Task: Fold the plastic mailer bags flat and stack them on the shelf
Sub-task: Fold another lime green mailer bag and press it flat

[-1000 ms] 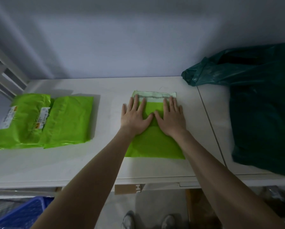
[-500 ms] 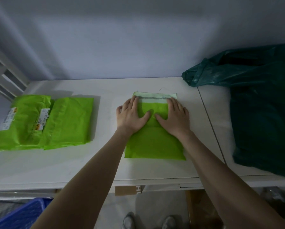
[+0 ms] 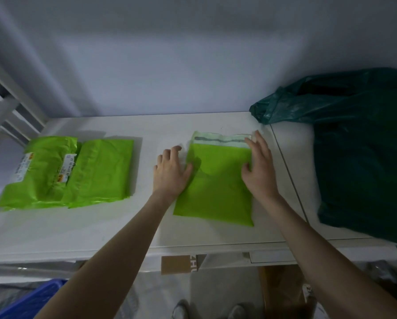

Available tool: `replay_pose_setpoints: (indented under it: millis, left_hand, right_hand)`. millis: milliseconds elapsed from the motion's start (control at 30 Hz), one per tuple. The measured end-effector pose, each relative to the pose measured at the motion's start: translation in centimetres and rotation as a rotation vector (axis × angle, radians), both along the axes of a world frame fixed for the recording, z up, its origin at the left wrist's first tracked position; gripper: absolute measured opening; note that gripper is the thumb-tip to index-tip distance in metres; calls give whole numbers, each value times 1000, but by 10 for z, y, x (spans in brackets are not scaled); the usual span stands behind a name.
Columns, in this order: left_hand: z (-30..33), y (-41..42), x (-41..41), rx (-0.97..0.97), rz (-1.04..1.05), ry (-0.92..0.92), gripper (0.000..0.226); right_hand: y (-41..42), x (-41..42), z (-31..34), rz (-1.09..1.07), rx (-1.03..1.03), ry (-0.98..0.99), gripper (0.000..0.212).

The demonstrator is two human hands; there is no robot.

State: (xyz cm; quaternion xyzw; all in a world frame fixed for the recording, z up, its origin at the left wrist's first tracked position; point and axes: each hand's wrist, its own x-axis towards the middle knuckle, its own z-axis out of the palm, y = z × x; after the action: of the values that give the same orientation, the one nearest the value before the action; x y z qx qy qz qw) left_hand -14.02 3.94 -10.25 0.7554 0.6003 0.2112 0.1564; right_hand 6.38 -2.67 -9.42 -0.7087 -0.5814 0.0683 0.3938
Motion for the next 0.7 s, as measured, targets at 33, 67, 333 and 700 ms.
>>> replay_pose_setpoints:
  millis: [33, 67, 333, 700]
  left_hand:
    - [2, -2, 0, -38, -6, -56, 52]
    - [3, -4, 1, -79, -8, -117, 52]
    - [26, -6, 15, -453, 38, -246, 62]
    - [36, -7, 10, -698, 3, -698, 26]
  right_hand:
    - [-4, 2, 2, -37, -36, 9, 53]
    - [-7, 3, 2, -77, -88, 37, 47]
    - [-28, -7, 2, -140, -299, 180, 42]
    - [-27, -7, 5, -149, -394, 239, 50]
